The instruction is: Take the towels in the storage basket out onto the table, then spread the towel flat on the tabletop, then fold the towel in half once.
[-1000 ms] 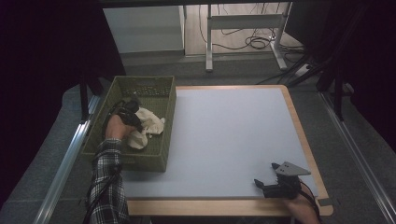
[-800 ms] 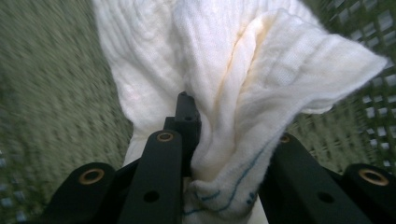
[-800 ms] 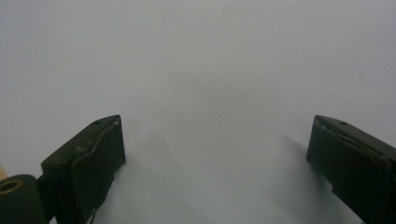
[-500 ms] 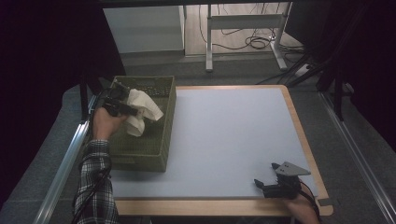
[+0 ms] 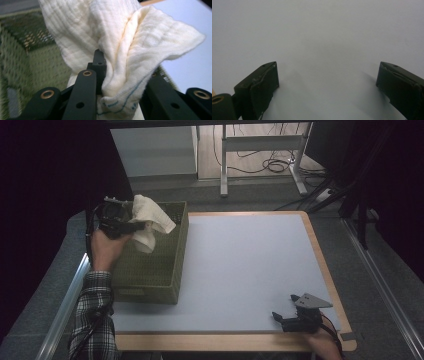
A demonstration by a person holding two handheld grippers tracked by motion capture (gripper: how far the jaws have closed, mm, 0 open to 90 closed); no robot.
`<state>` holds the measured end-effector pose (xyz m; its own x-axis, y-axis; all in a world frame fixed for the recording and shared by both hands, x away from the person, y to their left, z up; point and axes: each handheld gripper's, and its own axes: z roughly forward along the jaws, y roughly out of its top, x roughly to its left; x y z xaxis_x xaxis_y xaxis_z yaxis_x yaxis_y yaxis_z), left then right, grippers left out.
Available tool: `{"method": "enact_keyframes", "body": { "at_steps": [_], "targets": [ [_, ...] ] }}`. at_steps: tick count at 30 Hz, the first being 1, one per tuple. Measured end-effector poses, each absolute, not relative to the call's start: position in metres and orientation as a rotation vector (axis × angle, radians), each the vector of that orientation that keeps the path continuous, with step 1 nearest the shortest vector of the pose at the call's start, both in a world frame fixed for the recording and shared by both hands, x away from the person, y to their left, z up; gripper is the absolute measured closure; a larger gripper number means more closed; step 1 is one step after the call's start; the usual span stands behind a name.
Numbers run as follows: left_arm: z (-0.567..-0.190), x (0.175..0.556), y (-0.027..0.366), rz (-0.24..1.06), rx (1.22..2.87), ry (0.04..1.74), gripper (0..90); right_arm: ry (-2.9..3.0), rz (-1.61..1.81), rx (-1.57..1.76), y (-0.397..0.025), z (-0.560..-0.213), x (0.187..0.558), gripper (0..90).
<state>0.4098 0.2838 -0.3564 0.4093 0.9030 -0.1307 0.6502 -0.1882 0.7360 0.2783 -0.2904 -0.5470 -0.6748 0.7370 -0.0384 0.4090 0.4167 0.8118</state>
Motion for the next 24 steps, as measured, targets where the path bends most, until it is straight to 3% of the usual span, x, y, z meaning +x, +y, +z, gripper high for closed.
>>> {"method": "enact_keyframes", "body": {
  "at_steps": [24],
  "targets": [
    [-0.336,0.416,0.191,0.349,1.959,1.069,73.9,2.287,1.151,0.977,-0.291,-0.547,0.278,4.3]
  ]
}}
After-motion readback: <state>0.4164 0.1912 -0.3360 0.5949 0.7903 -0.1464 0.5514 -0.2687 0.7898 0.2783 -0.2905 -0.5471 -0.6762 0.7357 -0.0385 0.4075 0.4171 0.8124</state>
